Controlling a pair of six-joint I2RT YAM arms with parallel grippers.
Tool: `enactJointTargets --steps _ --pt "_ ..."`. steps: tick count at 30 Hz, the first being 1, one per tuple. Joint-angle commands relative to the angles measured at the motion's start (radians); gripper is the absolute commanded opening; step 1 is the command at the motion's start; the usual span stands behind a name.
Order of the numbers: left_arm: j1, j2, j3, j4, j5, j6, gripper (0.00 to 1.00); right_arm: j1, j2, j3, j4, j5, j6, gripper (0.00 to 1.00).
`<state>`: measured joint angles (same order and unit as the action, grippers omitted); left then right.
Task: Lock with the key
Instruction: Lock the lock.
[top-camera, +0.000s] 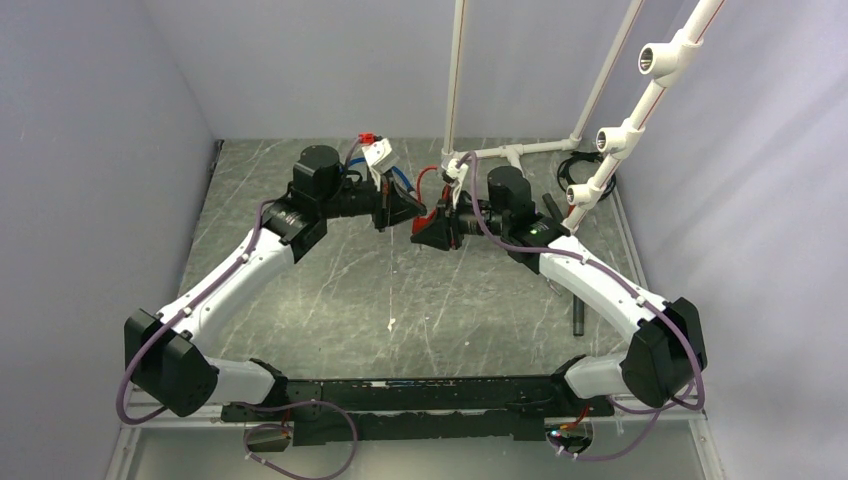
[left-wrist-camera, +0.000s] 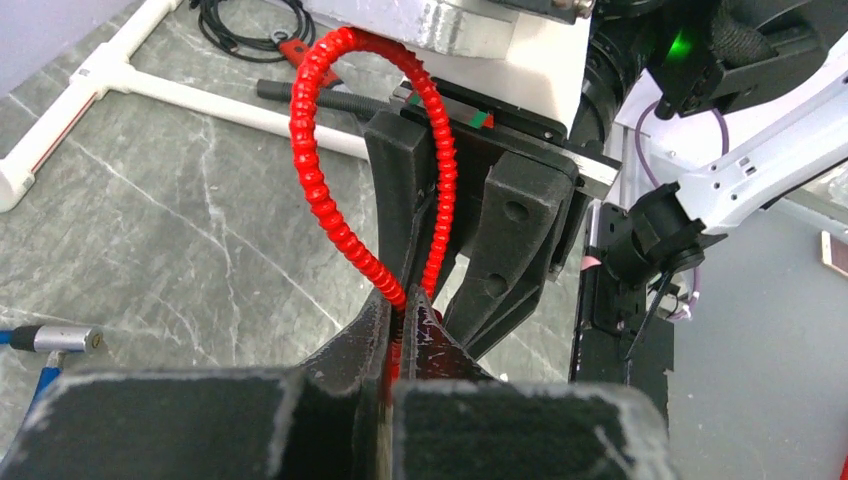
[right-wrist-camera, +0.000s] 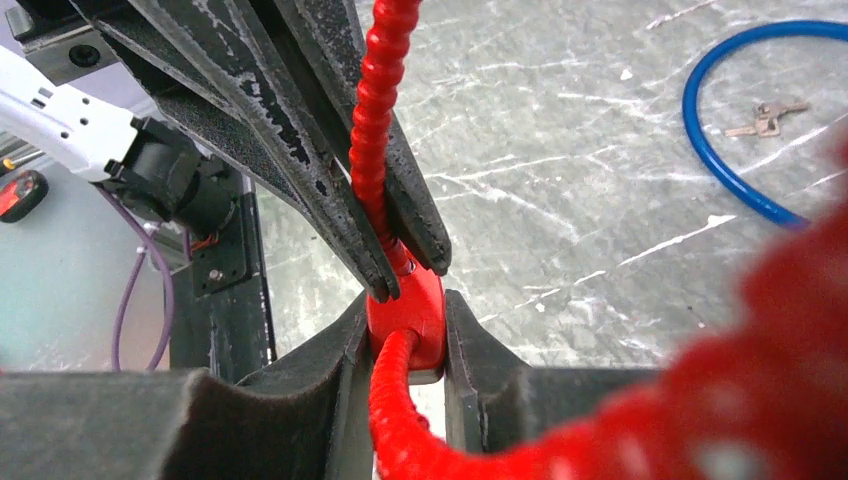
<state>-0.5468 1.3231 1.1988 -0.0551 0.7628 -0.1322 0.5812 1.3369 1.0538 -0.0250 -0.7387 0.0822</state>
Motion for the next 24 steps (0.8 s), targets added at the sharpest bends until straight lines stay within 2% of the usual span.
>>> enactJointTargets --steps 1,10,16,22,24 --pt "-0.064 0.003 -0.001 -0.158 0.085 0.043 0.00 0.002 -0.007 0.074 0.113 0.026 -0.018 0.00" --pt "-0.058 0.038 -0.030 -0.205 0.052 -0.047 0.00 0.006 -0.051 0.049 0.185 0.061 -0.072 0.00" --pt "-0.057 0.052 -0.059 -0.208 0.021 -0.112 0.00 0.018 -0.062 0.057 0.213 0.071 -0.170 0.00" --pt "-0.053 0.042 -0.082 -0.255 -0.017 -0.084 0.00 0.022 -0.082 0.042 0.224 0.078 -0.206 0.00" --pt "-0.051 0.032 -0.101 -0.230 0.014 -0.061 0.00 0.021 -0.076 0.048 0.220 0.082 -0.193 0.00"
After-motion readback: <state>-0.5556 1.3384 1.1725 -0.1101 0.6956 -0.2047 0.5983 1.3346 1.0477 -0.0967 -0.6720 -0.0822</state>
